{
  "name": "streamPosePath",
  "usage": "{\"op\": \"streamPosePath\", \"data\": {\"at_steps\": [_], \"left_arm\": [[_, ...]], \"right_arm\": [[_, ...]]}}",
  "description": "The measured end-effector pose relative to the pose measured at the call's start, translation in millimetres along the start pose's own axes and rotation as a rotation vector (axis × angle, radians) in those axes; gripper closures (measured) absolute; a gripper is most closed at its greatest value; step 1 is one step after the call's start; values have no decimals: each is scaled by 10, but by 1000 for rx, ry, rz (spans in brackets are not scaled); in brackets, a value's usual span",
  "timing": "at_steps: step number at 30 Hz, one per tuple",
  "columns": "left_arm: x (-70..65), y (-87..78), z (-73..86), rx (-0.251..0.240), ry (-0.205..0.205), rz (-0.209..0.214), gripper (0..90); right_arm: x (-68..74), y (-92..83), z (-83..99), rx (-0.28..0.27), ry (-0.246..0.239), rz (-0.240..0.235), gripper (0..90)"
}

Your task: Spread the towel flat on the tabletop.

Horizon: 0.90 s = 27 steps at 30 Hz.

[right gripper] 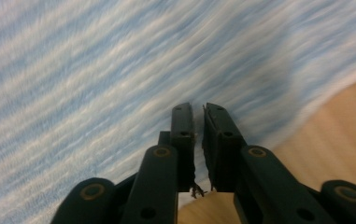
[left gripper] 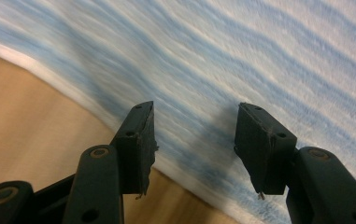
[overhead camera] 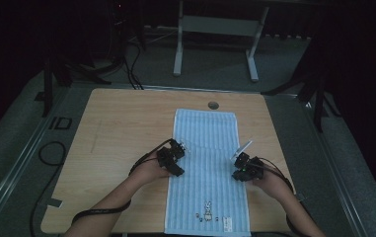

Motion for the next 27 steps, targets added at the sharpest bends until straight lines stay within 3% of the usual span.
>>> {"op": "streamPosePath", "data": {"at_steps": [6, 14, 18, 22, 27], "left_arm": [[-119, -5, 37, -9, -3, 15, 444], [-318, -35, 141, 5, 47, 30, 418], [-348, -71, 167, 32, 75, 36, 419], [-248, -145, 131, 3, 44, 31, 419], [-12, -196, 66, -20, -21, 4, 419]], "right_arm": [[-6, -17, 85, 13, -1, 0, 804], [116, -57, 201, 24, -19, -28, 801], [175, -80, 225, 40, -49, -61, 743], [96, -166, 199, 20, -47, -33, 722], [-152, -294, 112, -15, -5, 11, 705]]}}
Point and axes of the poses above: each handheld gripper's, and its own axes: y roughly forward along the jaws, z roughly out of its underside, x roughly to its left, the point moved 6 cm from there along y, roughly forward along the jaws, and after that the axes turned 5 degrees about -y, right-handed, at the moved point
